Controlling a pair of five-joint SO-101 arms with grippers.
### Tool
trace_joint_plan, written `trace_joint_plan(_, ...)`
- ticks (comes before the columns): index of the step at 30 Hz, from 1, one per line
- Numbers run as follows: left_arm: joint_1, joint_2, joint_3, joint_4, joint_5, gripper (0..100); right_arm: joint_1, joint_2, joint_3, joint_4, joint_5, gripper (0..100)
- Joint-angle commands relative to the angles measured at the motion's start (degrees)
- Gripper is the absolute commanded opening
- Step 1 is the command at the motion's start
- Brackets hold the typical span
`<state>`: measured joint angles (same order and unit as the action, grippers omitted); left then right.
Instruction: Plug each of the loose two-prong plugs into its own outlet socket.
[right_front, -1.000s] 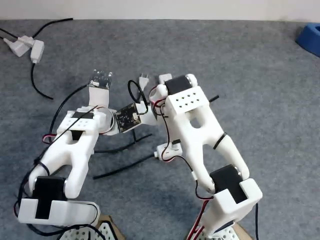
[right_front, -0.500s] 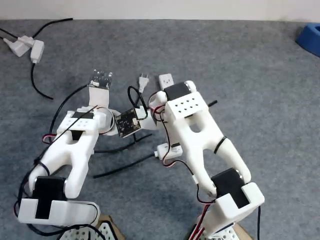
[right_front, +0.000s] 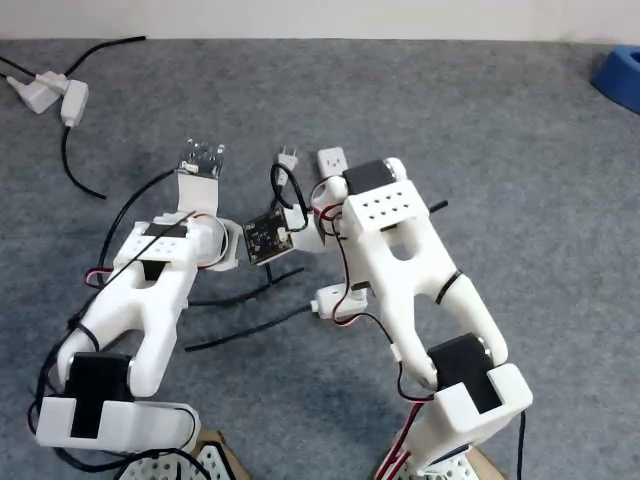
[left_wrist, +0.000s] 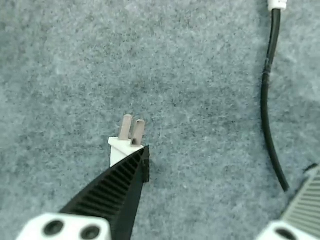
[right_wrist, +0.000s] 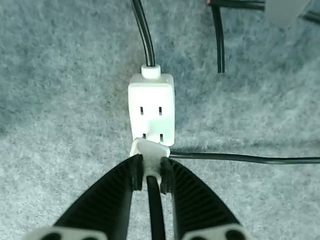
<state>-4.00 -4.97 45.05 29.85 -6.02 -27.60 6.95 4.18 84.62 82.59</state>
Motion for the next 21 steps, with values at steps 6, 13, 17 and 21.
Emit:
trace_joint_plan(6,1.45,-0.13,-2.07,0.26,-0.44,44,-3.56,-0.66,0.13,-1.36,-2.81,0.9)
trace_joint_plan(13,1.45,-0.13,-2.07,0.26,-0.44,44,-5.67,-0.75,0.13,-1.36,-3.08,0.9)
trace_joint_plan(17,1.45,-0.13,-2.07,0.26,-0.44,44,-5.93,-0.75,-1.45,-1.19,-4.66,0.9)
trace_joint_plan(21,1.45,-0.13,-2.07,0.26,-0.44,44,-6.02,-0.75,-6.37,1.27,-6.07,0.9)
